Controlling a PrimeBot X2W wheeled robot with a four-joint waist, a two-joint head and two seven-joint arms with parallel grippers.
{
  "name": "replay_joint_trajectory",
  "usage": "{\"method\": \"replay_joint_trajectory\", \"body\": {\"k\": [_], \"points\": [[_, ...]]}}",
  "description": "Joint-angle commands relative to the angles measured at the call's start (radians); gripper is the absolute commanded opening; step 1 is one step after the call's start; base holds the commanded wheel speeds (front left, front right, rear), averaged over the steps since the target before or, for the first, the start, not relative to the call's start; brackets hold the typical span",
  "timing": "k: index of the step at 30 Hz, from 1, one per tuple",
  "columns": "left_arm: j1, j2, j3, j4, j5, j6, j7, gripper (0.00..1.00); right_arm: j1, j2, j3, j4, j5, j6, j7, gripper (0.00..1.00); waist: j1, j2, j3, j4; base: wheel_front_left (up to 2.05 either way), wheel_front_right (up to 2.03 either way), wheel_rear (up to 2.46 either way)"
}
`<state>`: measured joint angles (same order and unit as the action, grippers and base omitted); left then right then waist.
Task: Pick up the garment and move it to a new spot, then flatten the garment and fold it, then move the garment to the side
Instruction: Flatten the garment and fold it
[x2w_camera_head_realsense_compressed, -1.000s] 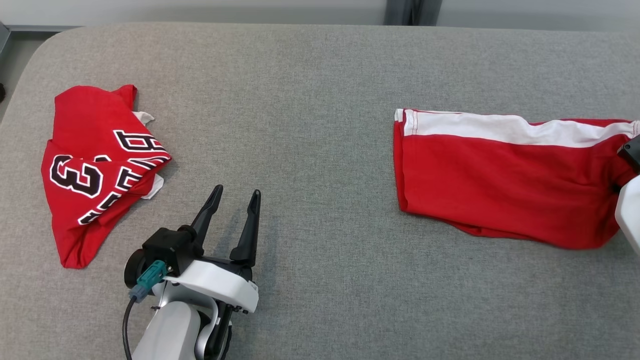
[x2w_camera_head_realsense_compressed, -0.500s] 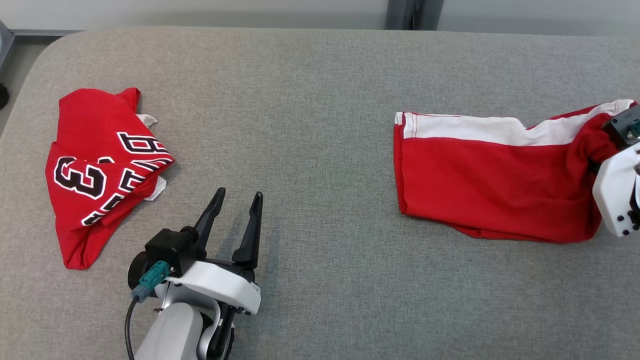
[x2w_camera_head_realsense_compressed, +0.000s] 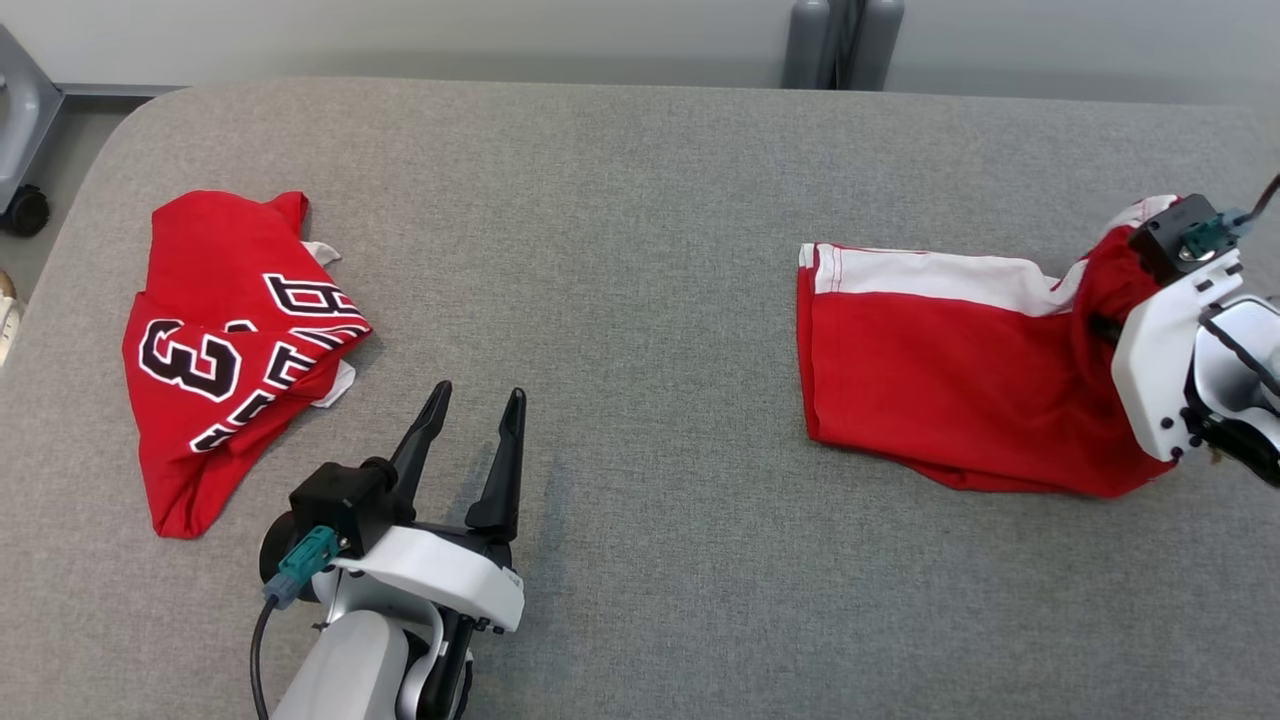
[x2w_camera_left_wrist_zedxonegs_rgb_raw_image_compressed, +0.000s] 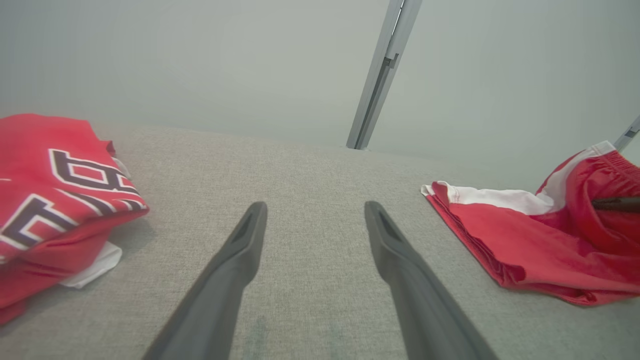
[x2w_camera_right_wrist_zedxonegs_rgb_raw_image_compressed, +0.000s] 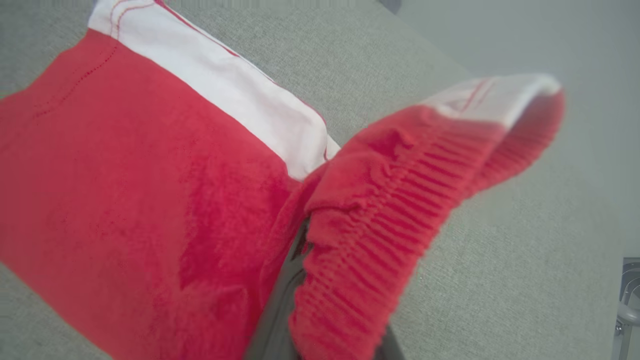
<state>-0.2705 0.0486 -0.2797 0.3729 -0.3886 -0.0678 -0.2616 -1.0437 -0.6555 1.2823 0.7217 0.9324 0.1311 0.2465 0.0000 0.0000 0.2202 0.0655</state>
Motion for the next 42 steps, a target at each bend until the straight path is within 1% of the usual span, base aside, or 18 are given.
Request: {"method": "replay_joint_trajectory", "body": {"k": [1,5,10,12,17,26,34,35,36,37,42], "points": [[0.005,0.004,0.0,-0.003,-0.006,0.005,-0.003,1.0,-0.011,0.006,0.0,-0.004,0.005,0.0,0.005,0.0,0.0,0.0,-0.001,0.002,0.0,0.0,0.0],[0.01,0.004,-0.004,-0.006,-0.012,0.007,-0.003,1.0,-0.018,0.026,0.0,-0.016,0.024,0.0,0.013,0.0,0.0,0.0,-0.004,0.012,0.0,0.0,0.0],[0.014,0.004,-0.008,-0.012,-0.021,0.012,-0.003,1.0,-0.029,0.065,0.0,-0.027,0.102,0.0,0.01,0.0,0.0,0.0,-0.004,0.023,0.0,0.0,0.0],[0.013,0.004,-0.011,-0.013,-0.024,0.014,-0.003,1.0,-0.031,0.076,0.0,-0.027,0.114,0.0,0.017,0.0,0.0,0.0,0.0,0.028,0.0,0.0,0.0],[0.003,0.004,-0.019,-0.017,-0.028,0.015,-0.003,1.0,-0.03,0.105,0.0,-0.018,0.103,0.0,0.038,0.0,0.0,0.0,0.011,0.041,0.0,0.0,0.0],[-0.005,0.004,-0.034,-0.017,-0.039,0.016,-0.003,1.0,-0.016,0.151,0.0,-0.002,0.113,0.0,0.044,0.0,0.0,0.0,0.033,0.077,0.0,0.0,0.0],[-0.008,0.004,-0.041,-0.017,-0.043,0.018,-0.003,1.0,-0.009,0.173,0.0,0.023,0.115,0.0,0.05,0.0,0.0,0.0,0.039,0.099,0.0,0.0,0.0],[-0.009,0.004,-0.042,-0.017,-0.044,0.019,-0.003,1.0,-0.012,0.176,0.0,0.028,0.112,0.0,0.046,0.16,0.0,0.0,0.04,0.101,0.0,0.0,0.0],[-0.01,0.004,-0.042,-0.017,-0.044,0.019,-0.003,1.0,-0.015,0.181,0.0,0.033,0.109,0.0,0.041,0.68,0.0,0.0,0.041,0.102,0.0,0.0,0.0],[-0.01,0.004,-0.041,-0.018,-0.045,0.019,-0.003,1.0,-0.017,0.185,0.0,0.036,0.107,0.0,0.037,1.0,0.0,0.0,0.042,0.103,0.0,0.0,0.0],[-0.008,0.004,-0.036,-0.014,-0.046,0.023,-0.003,1.0,-0.034,0.204,0.0,0.045,0.187,0.0,-0.009,1.0,0.0,0.0,0.037,0.099,0.0,0.0,0.0]]}}
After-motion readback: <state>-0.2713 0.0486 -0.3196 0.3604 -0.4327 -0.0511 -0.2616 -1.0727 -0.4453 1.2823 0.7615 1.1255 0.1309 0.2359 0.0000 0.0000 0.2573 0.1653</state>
